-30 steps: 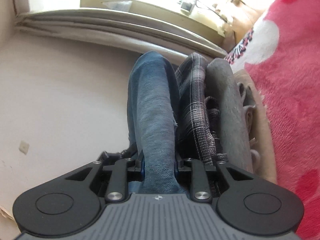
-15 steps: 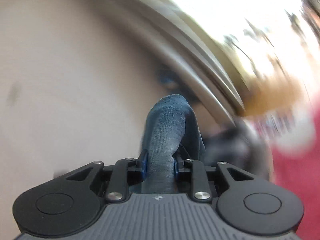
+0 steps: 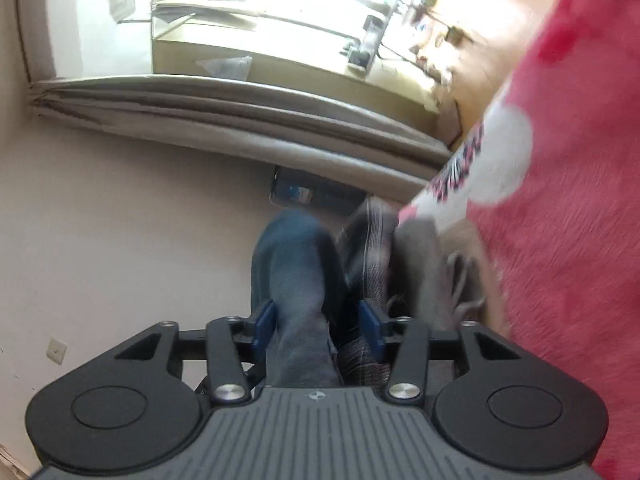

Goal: Fold clothes
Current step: 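Carry the folded teal garment with both grippers to the stack of folded clothes, then lower the teal garment onto the plaid clothes stack and open both grippers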

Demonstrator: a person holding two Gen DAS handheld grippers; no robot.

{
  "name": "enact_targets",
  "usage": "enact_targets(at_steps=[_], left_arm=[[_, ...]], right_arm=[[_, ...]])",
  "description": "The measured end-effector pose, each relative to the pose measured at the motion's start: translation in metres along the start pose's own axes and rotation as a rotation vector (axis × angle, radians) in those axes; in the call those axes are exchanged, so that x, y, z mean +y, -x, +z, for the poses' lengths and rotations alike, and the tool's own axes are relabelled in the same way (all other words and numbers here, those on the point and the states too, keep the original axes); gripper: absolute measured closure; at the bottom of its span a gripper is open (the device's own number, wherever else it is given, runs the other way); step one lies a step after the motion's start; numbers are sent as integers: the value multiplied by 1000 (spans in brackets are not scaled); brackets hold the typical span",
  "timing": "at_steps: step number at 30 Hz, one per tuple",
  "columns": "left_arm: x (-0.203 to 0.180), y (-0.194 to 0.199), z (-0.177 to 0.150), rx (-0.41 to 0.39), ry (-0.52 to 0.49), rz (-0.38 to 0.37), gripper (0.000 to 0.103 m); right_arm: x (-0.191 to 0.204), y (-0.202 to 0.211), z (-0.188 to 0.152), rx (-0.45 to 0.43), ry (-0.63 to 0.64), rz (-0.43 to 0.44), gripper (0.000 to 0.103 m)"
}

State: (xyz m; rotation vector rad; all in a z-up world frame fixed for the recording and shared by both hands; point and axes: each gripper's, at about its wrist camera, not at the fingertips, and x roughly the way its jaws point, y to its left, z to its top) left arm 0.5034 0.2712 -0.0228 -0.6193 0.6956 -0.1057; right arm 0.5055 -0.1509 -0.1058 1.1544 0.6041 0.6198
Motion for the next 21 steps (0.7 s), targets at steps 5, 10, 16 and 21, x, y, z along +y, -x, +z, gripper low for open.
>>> enact_targets(at_steps=[5,10,16,21], left_arm=[[3,32,15,-73,50,-75,22],[-21,52,4,-119,-74,-100,23],[-50,5,-24,-77,-276,38,23],[-41,-16,-21,-77,-226,63,23]], right_arm=[[55,31,16,-87,261,-30,57],[125,2,-10,-80,639,-49,67],[104,-77,-21,-9,680,-285,89],[58,-93,-2,-7,416,-339,103]])
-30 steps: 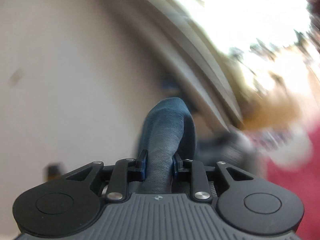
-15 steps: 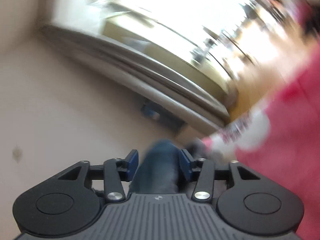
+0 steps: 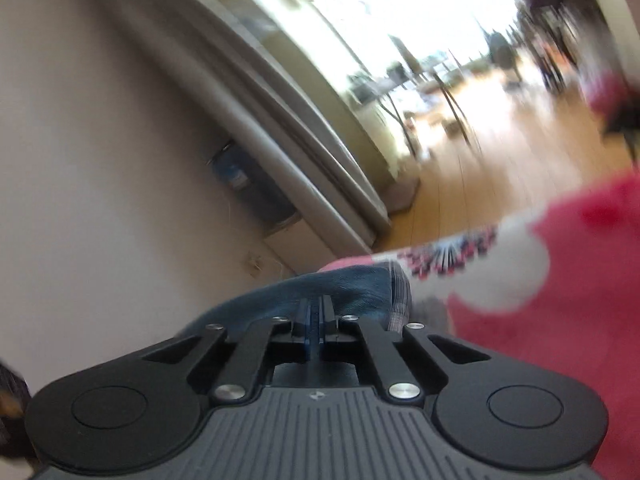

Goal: Fold clothes
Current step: 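Lower the teal garment onto the plaid clothes stack and open both grippers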

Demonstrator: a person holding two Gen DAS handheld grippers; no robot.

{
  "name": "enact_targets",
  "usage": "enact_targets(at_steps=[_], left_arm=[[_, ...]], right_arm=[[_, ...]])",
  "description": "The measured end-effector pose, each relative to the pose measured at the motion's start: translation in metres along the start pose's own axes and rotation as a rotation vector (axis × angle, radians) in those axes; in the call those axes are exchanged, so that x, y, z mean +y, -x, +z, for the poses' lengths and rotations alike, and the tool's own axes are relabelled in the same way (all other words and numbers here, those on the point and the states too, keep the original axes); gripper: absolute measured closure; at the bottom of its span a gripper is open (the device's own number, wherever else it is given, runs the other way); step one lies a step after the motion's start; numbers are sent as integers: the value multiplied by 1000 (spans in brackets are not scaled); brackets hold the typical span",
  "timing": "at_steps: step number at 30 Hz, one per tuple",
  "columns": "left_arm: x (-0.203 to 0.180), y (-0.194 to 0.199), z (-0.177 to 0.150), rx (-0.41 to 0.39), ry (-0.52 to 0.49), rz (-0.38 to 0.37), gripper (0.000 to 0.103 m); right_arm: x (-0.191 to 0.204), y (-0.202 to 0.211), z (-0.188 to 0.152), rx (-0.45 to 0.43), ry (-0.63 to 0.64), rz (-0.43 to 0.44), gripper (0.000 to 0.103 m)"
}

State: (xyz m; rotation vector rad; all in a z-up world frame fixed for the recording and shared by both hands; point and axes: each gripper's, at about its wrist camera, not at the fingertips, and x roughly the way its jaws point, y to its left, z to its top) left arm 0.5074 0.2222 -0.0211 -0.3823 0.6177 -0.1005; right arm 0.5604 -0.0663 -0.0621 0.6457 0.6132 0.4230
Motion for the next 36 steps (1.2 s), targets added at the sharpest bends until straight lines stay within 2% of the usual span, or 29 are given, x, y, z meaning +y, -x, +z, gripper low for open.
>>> enact_targets(at_steps=[3,6,9,12,15,17,18,20,22,24,25,26,30,31,32,36], left_arm=[[0,1,1,10,-18,6,23],[-2,15,3,18,-38,27,23],[0,45,2,-2,-26,-20,24],[-6,73,-12,-12,-92,-54,21],[-13,68,-34,16,-170,25,21],[-25,62,-40,5,-232,118,21],[-29,65,-41,1,-224,142,22],[-35,82,-38,-17,-187,137,22],[-40,114,-41,-34,-161,109,21],[-43,148,-48,-39,-131,84,20],[-42,166,-54,-33,-102,70,18],[-41,183,-62,-24,-75,60,18],[-43,254,-106,23,-3,86,17],[-44,272,-118,33,12,91,17],[-46,287,-128,40,23,94,17],[-70,354,-167,52,2,132,11]], right_arm=[[-3,9,9,26,-8,17,103],[10,39,17,-42,88,85,98],[24,90,7,-68,218,150,98],[35,138,-24,-51,377,159,98],[38,135,-60,33,460,96,97],[34,108,-73,115,427,22,96],[33,101,-77,134,410,-1,96],[34,114,-77,98,369,1,95],[30,140,-80,76,314,24,94],[28,168,-90,75,290,7,82],[28,181,-97,91,297,-24,68],[30,196,-106,113,313,-62,62],[43,261,-141,186,351,-147,60],[48,277,-147,189,348,-153,57],[52,291,-155,190,346,-155,48],[72,351,-186,194,342,-156,40]])
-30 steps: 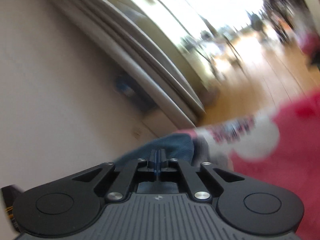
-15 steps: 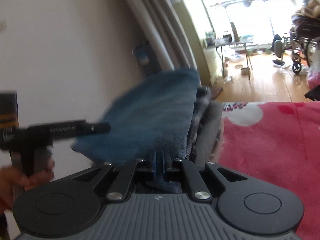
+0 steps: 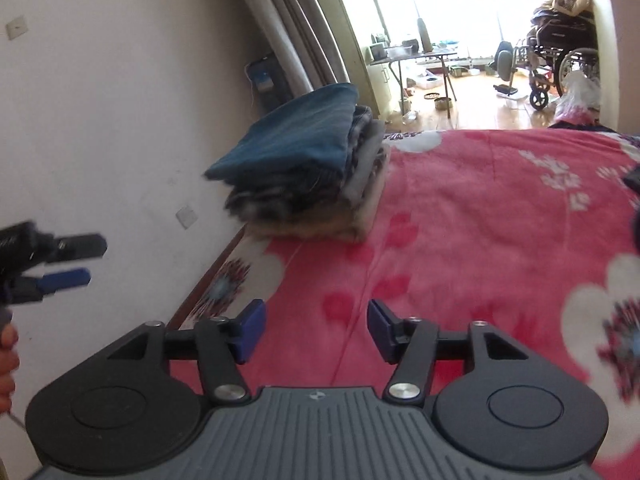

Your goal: Fold clothes

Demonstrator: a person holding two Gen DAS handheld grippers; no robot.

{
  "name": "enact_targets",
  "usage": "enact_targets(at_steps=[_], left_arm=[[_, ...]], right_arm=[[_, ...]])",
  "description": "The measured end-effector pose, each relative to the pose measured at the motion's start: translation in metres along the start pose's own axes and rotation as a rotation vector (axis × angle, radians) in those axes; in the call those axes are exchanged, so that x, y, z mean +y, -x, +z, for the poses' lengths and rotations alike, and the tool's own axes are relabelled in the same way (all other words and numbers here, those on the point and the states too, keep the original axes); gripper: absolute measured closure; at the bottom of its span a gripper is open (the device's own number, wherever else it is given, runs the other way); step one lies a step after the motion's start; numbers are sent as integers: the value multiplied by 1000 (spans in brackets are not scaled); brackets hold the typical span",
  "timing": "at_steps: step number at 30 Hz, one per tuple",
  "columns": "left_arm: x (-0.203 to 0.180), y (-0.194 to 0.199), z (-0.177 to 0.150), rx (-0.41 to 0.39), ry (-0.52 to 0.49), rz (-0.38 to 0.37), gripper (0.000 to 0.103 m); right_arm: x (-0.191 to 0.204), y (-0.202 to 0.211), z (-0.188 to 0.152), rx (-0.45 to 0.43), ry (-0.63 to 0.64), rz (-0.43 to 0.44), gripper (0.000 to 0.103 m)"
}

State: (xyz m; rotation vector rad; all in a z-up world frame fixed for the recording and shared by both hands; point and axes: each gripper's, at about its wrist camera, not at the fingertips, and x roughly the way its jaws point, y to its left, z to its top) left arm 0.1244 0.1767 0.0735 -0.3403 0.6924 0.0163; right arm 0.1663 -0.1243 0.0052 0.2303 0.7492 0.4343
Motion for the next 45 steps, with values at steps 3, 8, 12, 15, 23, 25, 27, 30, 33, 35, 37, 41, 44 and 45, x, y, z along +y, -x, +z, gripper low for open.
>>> enact_targets(at_steps=[3,8,12,15,23,25,27,30,33,35,37,41,44,45], left_arm=[[-29,39,-21,3,-100,56,8],[-61,98,-49,-86,-105,-13,3],[-78,128,-66,-145,-93,-30,1],[-81,135,-73,-170,-97,-8,0],[-68,129,-95,-164,-81,135,0],[-64,125,-99,-155,-92,154,0],[-61,121,-101,-147,-96,163,0],[-57,120,-103,-143,-102,174,0],[-53,119,-105,-137,-108,176,0],[-49,118,-105,-131,-99,174,0],[-46,116,-105,-118,-86,178,0],[-41,118,-108,-114,-82,189,0],[-40,119,-109,-118,-88,209,0],[-40,120,-109,-116,-88,213,0]], right_arm=[[15,38,-23,17,-6,7,36],[46,114,-56,-6,15,29,29],[58,152,-72,-36,9,5,26],[66,172,-80,-68,25,-10,17],[70,186,-88,-113,54,-72,1],[71,183,-88,-112,59,-98,1],[70,177,-87,-109,59,-121,1],[69,168,-85,-97,53,-142,1],[71,160,-84,-85,59,-169,1],[73,155,-82,-71,60,-182,1],[77,151,-81,-57,65,-194,1],[85,149,-83,-58,90,-214,1],[89,149,-85,-59,96,-227,1],[91,150,-86,-61,98,-232,1]])
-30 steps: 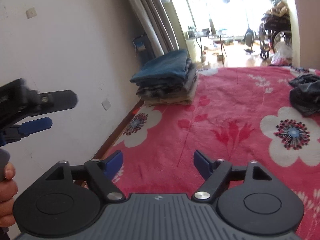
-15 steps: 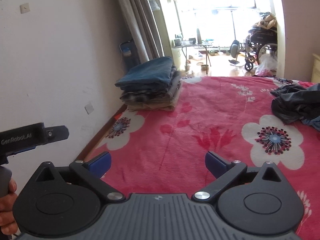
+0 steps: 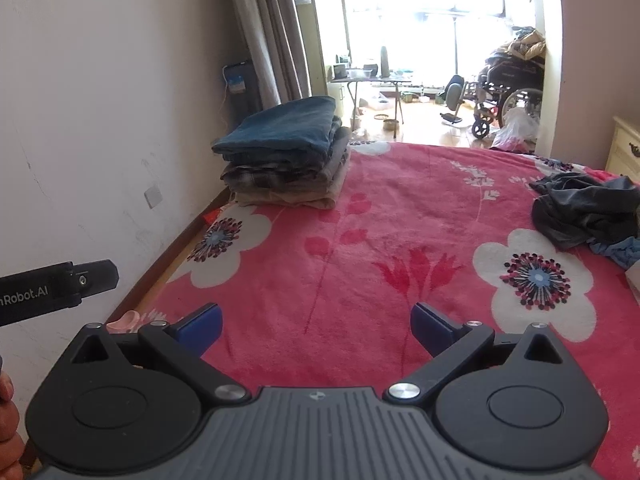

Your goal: Fold clothes

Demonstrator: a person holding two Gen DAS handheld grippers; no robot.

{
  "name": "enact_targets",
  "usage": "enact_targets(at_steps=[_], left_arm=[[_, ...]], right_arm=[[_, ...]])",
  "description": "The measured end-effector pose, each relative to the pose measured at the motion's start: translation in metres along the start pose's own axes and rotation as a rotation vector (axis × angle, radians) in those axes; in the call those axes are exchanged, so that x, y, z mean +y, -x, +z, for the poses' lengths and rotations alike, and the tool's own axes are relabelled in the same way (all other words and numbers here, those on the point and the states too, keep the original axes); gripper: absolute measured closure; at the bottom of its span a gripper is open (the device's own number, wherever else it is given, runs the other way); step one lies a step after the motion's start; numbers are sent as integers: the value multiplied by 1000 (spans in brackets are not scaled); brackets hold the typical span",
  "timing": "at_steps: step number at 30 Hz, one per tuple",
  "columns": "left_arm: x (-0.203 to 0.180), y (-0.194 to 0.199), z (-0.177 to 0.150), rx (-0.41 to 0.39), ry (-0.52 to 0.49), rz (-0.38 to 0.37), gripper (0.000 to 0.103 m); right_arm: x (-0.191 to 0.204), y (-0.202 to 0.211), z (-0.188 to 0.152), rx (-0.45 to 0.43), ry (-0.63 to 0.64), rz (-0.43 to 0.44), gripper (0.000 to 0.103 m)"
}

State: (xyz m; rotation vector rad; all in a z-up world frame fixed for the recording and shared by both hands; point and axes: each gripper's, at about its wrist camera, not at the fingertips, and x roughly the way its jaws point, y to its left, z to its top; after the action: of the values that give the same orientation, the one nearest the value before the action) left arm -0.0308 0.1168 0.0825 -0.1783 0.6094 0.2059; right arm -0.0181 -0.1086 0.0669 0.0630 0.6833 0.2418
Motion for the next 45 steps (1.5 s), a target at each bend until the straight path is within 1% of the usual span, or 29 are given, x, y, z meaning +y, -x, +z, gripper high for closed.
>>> enact_targets(at_steps=[5,8,10,15,21,25,31,45], left_arm=[[1,3,2,3,4,25,0],[-2,3,3,1,-8,68,0],[-3,5,3,-12,-23,82,0],[-5,11,1,-42,-41,52,0],[-10,13,0,-75,-92,99,0],[-12,10,-1,-58,-124,116,0],[-8,9,-2,-44,-112,117,0],[-22,12,-3,-55,-128,106,0]], right_arm=[[3,6,2,-12,-7,-21,0],[6,10,4,-19,-1,-41,0],[8,13,4,-32,14,-50,0],[10,14,6,-20,-5,-54,0],[11,14,9,-16,-19,-64,0],[15,12,9,-12,-17,-84,0],[20,12,9,-15,-6,-106,0],[17,21,10,-36,21,-150,0]])
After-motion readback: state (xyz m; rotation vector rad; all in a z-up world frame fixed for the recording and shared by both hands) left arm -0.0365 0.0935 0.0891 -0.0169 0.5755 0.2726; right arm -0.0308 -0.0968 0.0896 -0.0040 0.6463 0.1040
